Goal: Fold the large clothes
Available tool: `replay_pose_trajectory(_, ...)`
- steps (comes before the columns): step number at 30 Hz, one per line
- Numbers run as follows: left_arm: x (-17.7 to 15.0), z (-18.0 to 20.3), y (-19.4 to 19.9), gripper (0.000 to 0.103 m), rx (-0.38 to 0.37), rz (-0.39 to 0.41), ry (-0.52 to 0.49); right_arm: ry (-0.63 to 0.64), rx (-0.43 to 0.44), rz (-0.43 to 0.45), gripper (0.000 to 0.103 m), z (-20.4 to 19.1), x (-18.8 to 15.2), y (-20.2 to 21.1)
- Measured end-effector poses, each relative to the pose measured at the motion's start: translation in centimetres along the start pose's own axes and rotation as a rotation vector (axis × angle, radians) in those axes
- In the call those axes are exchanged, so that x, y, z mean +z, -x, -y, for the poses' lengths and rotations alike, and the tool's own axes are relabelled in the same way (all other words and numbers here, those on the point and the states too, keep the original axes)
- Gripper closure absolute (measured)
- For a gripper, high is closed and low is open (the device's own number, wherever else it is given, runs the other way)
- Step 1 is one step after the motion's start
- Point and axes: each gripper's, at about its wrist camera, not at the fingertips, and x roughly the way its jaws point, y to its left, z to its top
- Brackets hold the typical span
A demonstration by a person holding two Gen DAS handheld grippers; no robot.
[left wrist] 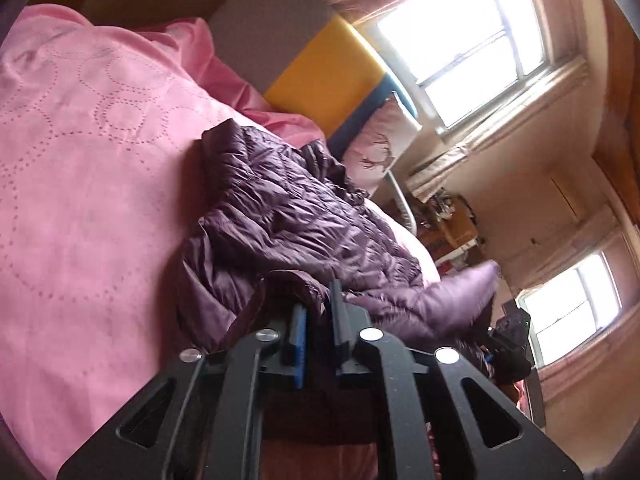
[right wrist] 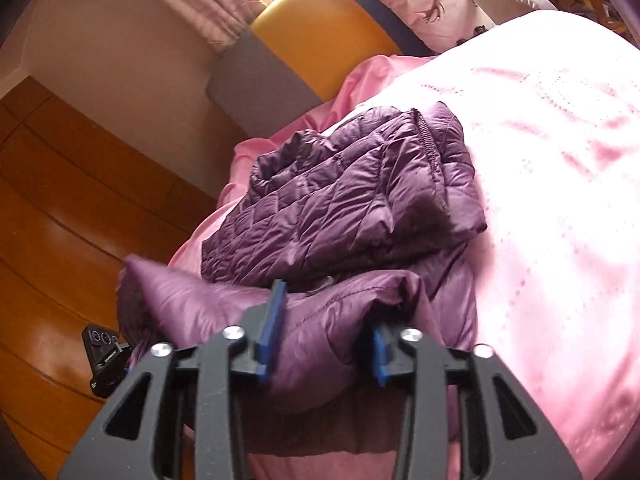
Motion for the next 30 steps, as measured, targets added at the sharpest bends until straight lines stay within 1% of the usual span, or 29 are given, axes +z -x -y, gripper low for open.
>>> replay_pose_trajectory(1, 0.4, -0.1, 0.0, 0.074, 0.009, 0.007, 0.012, -0.014, 0.014, 0.003, 0.033, 0.1, 0.4, -0.2)
replay_pose_trajectory(2, 0.9, -0.3, 0.2, 0.051, 0.007, 0.023, 0.033, -0.030, 0.036, 0.009, 0.014, 0.4, 0.7, -0.4)
replay_pose_trajectory(3, 1.3, -0.4, 0.6, 0.019, -0.010, 0.046, 0.051, -0.041, 0.055, 0.025, 0.009, 0.5, 0.9, -0.2)
replay_pose_trajectory(4, 1.5, -0.6, 1.2, 0.012, -0.018, 0.087, 0.067, -0.036, 0.063, 0.055, 0.007, 0.4, 1.0, 0.2)
replay_pose_trajectory(5, 1.7, -0.9, 2.1, 0.011, -0.017, 0.141, 0.076, -0.023, 0.073, 0.079, 0.007, 0.2, 1.0, 0.7)
replay_pose_trajectory(7, 1.8, -1.3, 2.5, 0.011, -0.014, 0.140, 0.072, -0.019, 0.089, 0.099, 0.006, 0.4, 0.6, 1.7)
replay_pose_trajectory(8, 1.6, -1.6, 2.5, 0.011, 0.007, 0.134, 0.064, -0.010, 0.077, 0.106, 0.006, 0.5, 0.2, 2.2)
replay_pose_trajectory(10, 0.6, -2.0, 2.1, 0.011, 0.041, 0.097, 0.020, 0.030, 0.016, 0.111, 0.006, 0.9, -1.2, 2.8)
replay_pose_trajectory(12, -0.9, -2.6, 0.9, 0.011, 0.049, 0.029, -0.009, 0.050, -0.056, 0.085, 0.006, 1.5, -2.6, 2.7)
replay_pose_trajectory(13, -1.8, -2.7, 0.2, 0.012, 0.058, -0.002, -0.025, 0.056, -0.090, 0.059, 0.007, 1.9, -3.2, 2.1)
replay_pose_trajectory(15, -2.8, -3.0, -1.4, 0.023, 0.070, -0.051, -0.034, 0.065, -0.151, 0.012, 0.020, 2.6, -4.5, 0.6)
replay_pose_trajectory(16, -3.5, -3.1, -2.5, 0.040, 0.069, -0.085, -0.036, 0.066, -0.166, -0.010, 0.035, 3.0, -5.0, 0.1)
replay_pose_trajectory(17, -4.0, -3.0, -3.1, 0.056, 0.089, -0.100, -0.053, 0.061, -0.173, -0.026, 0.049, 3.2, -5.4, -0.6)
replay_pose_trajectory(18, -4.5, -2.6, -3.6, 0.071, 0.120, -0.109, -0.091, 0.056, -0.179, -0.026, 0.054, 3.2, -5.7, -1.0)
replay_pose_trajectory(20, -5.1, -1.9, -3.6, 0.085, 0.141, -0.115, -0.142, 0.065, -0.174, -0.018, 0.070, 2.8, -6.0, -0.9)
replay_pose_trajectory(21, -5.2, -1.8, -3.2, 0.088, 0.138, -0.110, -0.147, 0.072, -0.171, -0.018, 0.073, 2.6, -6.0, -0.6)
replay_pose_trajectory(22, -5.4, -1.7, -2.6, 0.094, 0.125, -0.106, -0.148, 0.080, -0.162, -0.022, 0.078, 2.4, -6.2, -0.2)
replay_pose_trajectory(23, -5.6, -1.6, -2.1, 0.096, 0.111, -0.108, -0.148, 0.088, -0.155, -0.028, 0.080, 2.2, -6.5, 0.4)
replay_pose_trajectory(27, -7.8, -1.3, 0.0, 0.096, 0.108, -0.133, -0.176, 0.140, -0.141, -0.075, 0.085, 1.2, -8.2, 2.5)
replay_pose_trajectory(30, -9.7, -1.5, 2.0, 0.096, 0.084, -0.149, -0.151, 0.162, -0.142, -0.117, 0.086, 1.0, -10.1, 4.6)
